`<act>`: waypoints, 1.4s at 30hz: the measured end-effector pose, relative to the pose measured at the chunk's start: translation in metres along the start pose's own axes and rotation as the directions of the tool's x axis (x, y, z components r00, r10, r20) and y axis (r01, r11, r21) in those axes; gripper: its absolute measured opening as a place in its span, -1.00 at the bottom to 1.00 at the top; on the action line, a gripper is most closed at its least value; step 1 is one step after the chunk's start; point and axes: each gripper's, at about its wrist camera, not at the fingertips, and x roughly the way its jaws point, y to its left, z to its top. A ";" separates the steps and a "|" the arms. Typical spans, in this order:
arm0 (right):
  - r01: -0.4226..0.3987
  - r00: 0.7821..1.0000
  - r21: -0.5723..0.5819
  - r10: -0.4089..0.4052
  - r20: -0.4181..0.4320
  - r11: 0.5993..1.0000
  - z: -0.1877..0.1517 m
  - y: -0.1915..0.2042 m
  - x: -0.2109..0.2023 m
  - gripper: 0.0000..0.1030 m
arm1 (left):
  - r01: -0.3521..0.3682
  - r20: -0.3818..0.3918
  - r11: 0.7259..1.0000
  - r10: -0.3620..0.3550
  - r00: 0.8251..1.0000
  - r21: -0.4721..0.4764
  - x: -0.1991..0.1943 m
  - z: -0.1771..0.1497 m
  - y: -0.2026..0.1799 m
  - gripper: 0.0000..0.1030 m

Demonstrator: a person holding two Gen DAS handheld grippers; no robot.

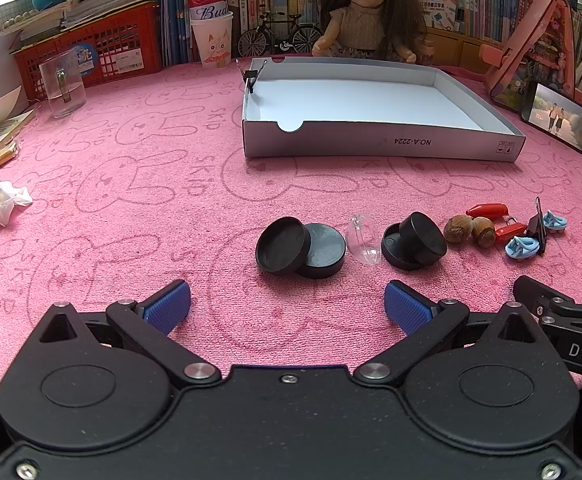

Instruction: Organize rigid objects

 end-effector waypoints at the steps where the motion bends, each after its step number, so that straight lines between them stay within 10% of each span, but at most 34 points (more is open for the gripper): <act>1: 0.000 1.000 0.000 0.000 0.000 1.000 0.000 0.000 0.000 1.00 | 0.000 0.000 1.000 0.000 1.000 0.000 0.000 0.000 0.000 1.00; 42: 0.001 1.000 0.000 -0.001 -0.002 1.000 0.000 0.000 -0.001 1.00 | -0.001 0.003 1.000 0.001 1.000 0.000 0.000 0.000 0.000 1.00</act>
